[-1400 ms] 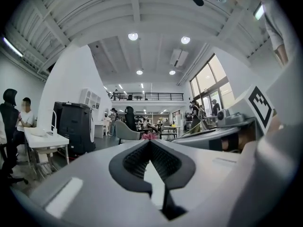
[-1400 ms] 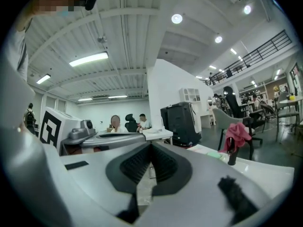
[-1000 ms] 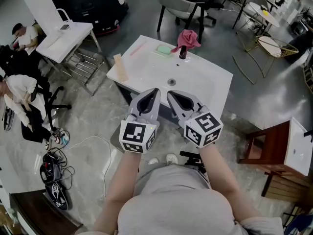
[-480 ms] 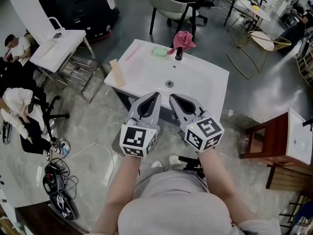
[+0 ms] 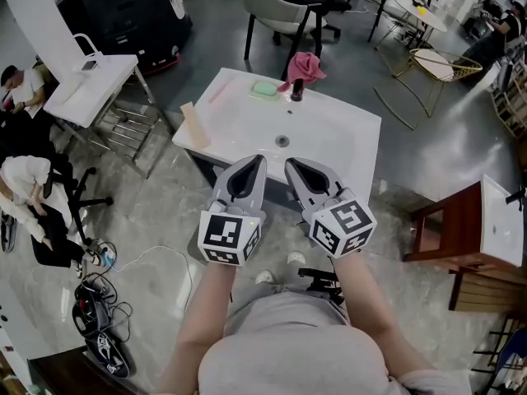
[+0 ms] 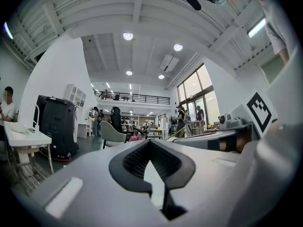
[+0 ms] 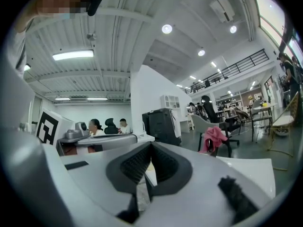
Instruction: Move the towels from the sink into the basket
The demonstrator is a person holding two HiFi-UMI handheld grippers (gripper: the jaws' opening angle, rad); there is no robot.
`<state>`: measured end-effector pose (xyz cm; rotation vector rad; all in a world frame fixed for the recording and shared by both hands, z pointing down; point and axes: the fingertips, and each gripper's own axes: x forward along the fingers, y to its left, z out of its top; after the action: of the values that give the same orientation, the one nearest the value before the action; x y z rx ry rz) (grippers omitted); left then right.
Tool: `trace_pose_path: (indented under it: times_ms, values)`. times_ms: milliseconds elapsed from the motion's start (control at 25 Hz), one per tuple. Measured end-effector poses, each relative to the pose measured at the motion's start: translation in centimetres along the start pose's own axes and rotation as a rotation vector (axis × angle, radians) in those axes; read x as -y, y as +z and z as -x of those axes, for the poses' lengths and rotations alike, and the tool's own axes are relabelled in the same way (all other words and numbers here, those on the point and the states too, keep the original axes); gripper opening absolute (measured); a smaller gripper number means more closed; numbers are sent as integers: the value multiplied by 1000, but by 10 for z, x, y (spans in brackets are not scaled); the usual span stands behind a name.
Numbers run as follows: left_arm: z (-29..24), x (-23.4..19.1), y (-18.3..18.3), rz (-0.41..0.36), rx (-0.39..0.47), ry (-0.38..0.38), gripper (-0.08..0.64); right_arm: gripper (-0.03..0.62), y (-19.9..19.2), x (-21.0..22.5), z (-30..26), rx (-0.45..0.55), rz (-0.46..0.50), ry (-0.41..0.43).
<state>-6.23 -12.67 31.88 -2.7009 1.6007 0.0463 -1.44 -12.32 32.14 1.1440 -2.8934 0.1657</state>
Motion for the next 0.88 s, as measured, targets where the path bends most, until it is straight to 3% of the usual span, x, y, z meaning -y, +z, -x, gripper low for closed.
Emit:
trace_pose_path:
  times_ms: [360,880]
  values:
    - [-16,-3,-3,10,-2,6,4,18,0,11,-5,-19,85,-12]
    - [-79,-14,-2,8,4,9,3,18,11,74,-33,-26,118,-25]
